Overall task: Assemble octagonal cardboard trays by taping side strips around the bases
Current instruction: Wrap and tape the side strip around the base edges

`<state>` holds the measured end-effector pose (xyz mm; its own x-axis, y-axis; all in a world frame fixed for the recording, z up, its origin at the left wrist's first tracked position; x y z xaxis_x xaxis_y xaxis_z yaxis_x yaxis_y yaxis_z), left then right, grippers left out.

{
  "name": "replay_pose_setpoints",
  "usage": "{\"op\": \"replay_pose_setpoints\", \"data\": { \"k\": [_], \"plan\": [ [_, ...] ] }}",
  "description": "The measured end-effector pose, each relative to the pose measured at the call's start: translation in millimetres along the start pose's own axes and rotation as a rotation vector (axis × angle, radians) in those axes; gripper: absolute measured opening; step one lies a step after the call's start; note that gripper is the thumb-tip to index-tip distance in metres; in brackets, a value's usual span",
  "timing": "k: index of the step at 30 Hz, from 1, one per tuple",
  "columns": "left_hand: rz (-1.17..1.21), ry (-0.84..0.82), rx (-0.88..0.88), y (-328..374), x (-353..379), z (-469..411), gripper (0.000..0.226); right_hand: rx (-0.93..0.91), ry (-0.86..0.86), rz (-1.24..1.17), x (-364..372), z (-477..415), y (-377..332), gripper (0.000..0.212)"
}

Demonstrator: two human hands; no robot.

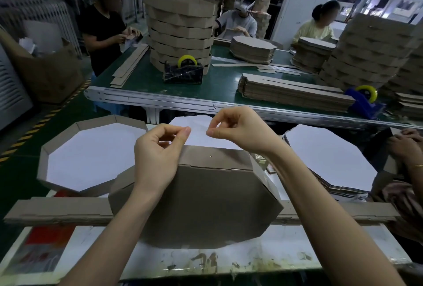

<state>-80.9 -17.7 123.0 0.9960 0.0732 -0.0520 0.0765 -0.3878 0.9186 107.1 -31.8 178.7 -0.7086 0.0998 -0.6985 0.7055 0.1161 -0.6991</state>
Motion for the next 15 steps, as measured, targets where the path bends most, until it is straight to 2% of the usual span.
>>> {"op": "replay_pose_setpoints", "data": {
  "k": [2, 4, 6, 8, 9, 12, 15],
  "plan": [
    [-0.013, 0.047, -0.025, -3.6, -4.9, -1.5, 0.013, 0.064, 0.095, 0.023, -8.0, -1.1, 9.3, 0.012],
    [-0.063, -0.013, 0.048, -1.4, -6.1, -1.6, 0.026, 0.133, 0.179, -0.056, -17.6, -0.2, 19.0, 0.011],
    [-0.159, -0.263, 0.198, 8.6, 2.9, 4.8, 0.032, 0.157, 0.25, -0.113, -24.7, 2.1, 22.0, 0.011],
    [-0.397, -0.527, 0.411, 18.7, 14.8, 14.5, 0.04, 0.157, 0.283, -0.152, -25.5, 4.4, 19.7, 0.012],
    [-0.509, -0.6, 0.49, 20.5, 18.1, 17.0, 0.046, 0.157, 0.286, -0.165, -24.3, 5.6, 18.1, 0.013],
    [-0.632, -0.653, 0.438, 21.7, 17.0, 14.4, 0.051, 0.178, 0.294, -0.186, -20.9, 10.9, 14.7, 0.021],
    [-0.658, -0.667, 0.4, 18.4, 15.6, 14.7, 0.042, 0.193, 0.274, -0.25, -17.7, 18.3, 10.3, 0.022]
  ]
}}
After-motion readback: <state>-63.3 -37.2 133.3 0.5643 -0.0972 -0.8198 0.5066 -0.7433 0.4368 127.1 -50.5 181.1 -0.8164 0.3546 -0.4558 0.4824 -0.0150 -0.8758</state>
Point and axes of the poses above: each hand's wrist, its own z-axis away from the middle knuckle, its own x-axis out of the palm, y = z × x, the point moved 5 cm from there along -z, towards the middle knuckle, and after that the axes turned 2 degrees about z, right-handed, at the moved point
